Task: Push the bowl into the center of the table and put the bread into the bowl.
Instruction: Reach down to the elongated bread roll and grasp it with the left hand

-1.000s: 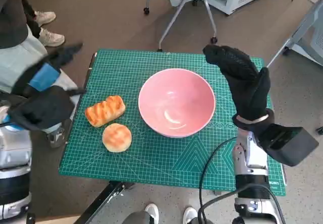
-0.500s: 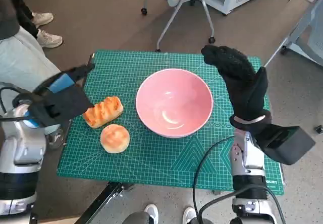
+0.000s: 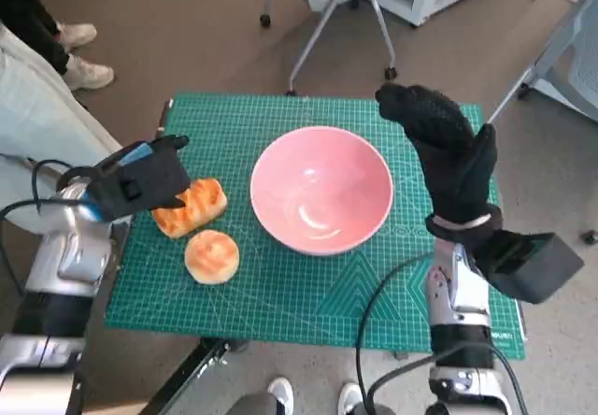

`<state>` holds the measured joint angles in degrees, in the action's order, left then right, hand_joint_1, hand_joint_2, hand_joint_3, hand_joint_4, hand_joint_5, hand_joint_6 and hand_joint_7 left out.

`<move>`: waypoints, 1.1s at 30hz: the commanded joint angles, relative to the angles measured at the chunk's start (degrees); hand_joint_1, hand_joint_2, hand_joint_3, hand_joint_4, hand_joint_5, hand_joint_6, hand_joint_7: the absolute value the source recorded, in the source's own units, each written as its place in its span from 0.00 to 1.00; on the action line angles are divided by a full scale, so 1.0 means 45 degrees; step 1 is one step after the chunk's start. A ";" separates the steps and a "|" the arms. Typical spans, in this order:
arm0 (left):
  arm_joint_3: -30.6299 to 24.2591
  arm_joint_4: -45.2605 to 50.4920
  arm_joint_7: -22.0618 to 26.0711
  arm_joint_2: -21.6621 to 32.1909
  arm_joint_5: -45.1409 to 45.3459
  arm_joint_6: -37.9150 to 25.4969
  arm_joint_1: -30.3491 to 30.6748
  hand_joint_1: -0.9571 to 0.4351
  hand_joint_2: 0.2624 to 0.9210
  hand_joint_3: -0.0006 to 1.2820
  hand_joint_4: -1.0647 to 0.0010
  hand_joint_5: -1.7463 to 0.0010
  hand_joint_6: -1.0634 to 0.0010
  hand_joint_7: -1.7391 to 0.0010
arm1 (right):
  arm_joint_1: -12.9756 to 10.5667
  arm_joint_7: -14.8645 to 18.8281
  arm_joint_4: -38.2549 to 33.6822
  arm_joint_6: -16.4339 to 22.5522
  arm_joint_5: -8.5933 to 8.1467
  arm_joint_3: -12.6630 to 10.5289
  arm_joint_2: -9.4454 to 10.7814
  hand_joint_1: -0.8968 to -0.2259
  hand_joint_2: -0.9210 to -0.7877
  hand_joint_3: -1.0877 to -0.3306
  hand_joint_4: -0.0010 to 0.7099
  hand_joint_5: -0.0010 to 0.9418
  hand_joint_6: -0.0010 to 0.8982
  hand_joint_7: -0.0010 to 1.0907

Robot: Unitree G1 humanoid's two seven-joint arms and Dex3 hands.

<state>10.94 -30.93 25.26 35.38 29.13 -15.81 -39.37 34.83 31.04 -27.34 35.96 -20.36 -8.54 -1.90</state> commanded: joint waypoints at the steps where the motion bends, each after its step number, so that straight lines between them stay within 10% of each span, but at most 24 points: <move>1: 0.0488 -0.1577 -0.0249 -0.0362 0.0101 0.0317 -0.0783 0.54 0.87 0.01 0.84 1.00 0.72 1.00 | -0.0290 -0.0058 -0.0174 -0.0101 -0.0102 -0.0074 0.0018 0.33 0.00 0.45 0.34 0.00 0.10 0.54; 15: 0.2553 -0.4970 0.0638 -0.1154 0.0926 -0.0019 -0.2145 0.53 0.88 0.00 0.79 0.98 0.71 0.99 | -0.0306 -0.0071 -0.0132 -0.0132 -0.0128 -0.0143 0.0025 0.32 0.00 0.45 0.34 0.01 0.10 0.54; 24: 0.3272 -0.6879 -0.0134 -0.1590 0.1291 0.0690 -0.2423 0.58 0.88 0.00 0.39 0.87 0.42 0.92 | -0.0326 -0.0120 -0.0036 -0.0137 -0.0095 -0.0117 0.0062 0.32 0.00 0.45 0.35 0.01 0.10 0.54; 26: 0.3298 -0.7001 -0.0207 -0.1564 0.1239 0.0883 -0.2412 0.61 0.89 0.00 0.34 0.76 0.38 0.83 | -0.0328 -0.0123 -0.0001 -0.0156 -0.0098 -0.0107 0.0060 0.32 0.00 0.45 0.35 0.01 0.10 0.54; 28: 0.3332 -0.7066 -0.0251 -0.1539 0.1217 0.1003 -0.2425 0.65 0.95 0.03 0.31 0.51 0.42 0.54 | -0.0332 -0.0126 0.0025 -0.0168 -0.0096 -0.0101 0.0056 0.32 0.00 0.45 0.35 0.01 0.09 0.54; 33: 0.3237 -0.6438 -0.0305 -0.1252 0.1097 0.1203 -0.2300 0.68 0.99 0.04 0.28 0.39 0.44 0.37 | -0.0316 -0.0096 0.0067 -0.0243 -0.0130 -0.0099 0.0024 0.31 0.00 0.45 0.35 0.01 0.09 0.54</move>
<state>24.72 -59.51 23.16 30.23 33.99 -10.63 -53.67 34.67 30.90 -27.03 35.84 -20.38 -8.91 -1.88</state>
